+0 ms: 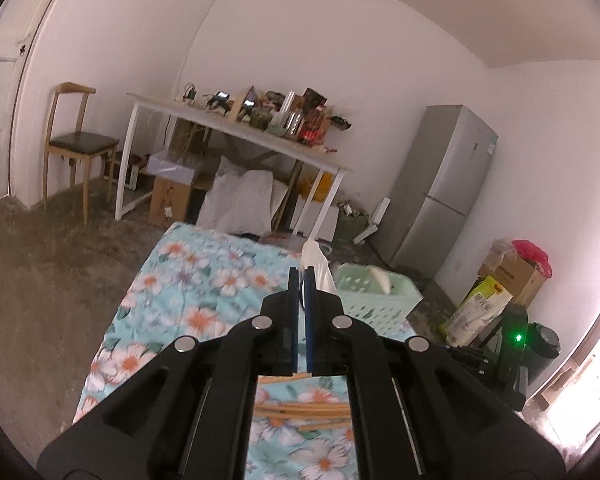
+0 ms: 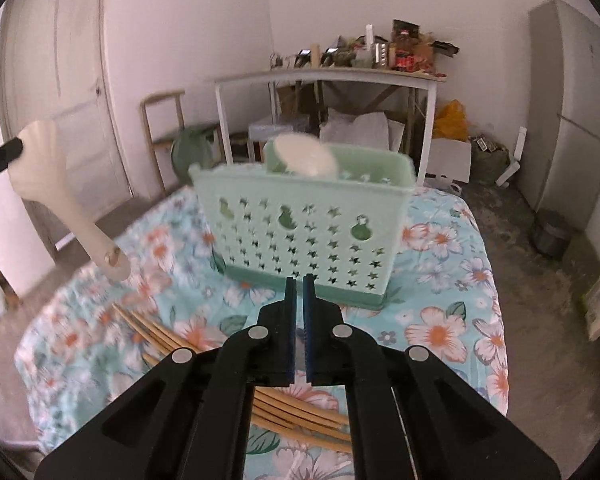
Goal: Organize utensils
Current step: 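Close the right tool on the metal spoon handle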
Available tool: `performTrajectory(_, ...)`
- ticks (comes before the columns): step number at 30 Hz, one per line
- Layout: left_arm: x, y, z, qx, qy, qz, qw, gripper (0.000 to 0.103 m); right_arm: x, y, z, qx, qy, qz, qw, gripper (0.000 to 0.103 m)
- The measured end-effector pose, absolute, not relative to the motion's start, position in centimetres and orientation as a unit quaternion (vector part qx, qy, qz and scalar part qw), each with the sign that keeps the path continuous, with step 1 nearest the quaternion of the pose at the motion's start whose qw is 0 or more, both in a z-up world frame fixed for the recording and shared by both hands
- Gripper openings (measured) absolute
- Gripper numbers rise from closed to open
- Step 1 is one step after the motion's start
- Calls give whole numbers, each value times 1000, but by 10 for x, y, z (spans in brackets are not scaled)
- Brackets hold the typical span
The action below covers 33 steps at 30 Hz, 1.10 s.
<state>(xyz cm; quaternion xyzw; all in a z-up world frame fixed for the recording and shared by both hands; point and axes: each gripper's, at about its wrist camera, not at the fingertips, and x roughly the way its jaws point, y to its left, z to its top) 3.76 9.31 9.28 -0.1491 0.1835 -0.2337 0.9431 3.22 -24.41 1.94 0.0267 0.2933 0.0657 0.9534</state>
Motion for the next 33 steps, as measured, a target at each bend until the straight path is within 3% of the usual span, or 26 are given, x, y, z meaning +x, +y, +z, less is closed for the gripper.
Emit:
performTrajectory(8, 34, 68, 130, -147, 166, -262, 939, 1, 19, -270, 12, 66, 309, 63, 947, 3)
performTrajectory(15, 19, 59, 189, -128, 96, -271, 949, 1, 13, -282, -2, 83, 321, 60, 942, 5)
performTrajectory(23, 16, 57, 185, -122, 105, -253, 954, 1, 20, -286, -10, 87, 335, 73, 936, 6)
performTrajectory(25, 20, 58, 173, -127, 121, -248, 953, 1, 25, -279, -13, 70, 344, 79, 933, 14)
performTrajectory(27, 26, 63, 159, -132, 138, -240, 952, 1, 31, -270, -18, 38, 352, 83, 932, 33)
performTrajectory(33, 49, 78, 110, -152, 192, -219, 945, 1, 51, -255, -41, -20, 390, 80, 917, 34)
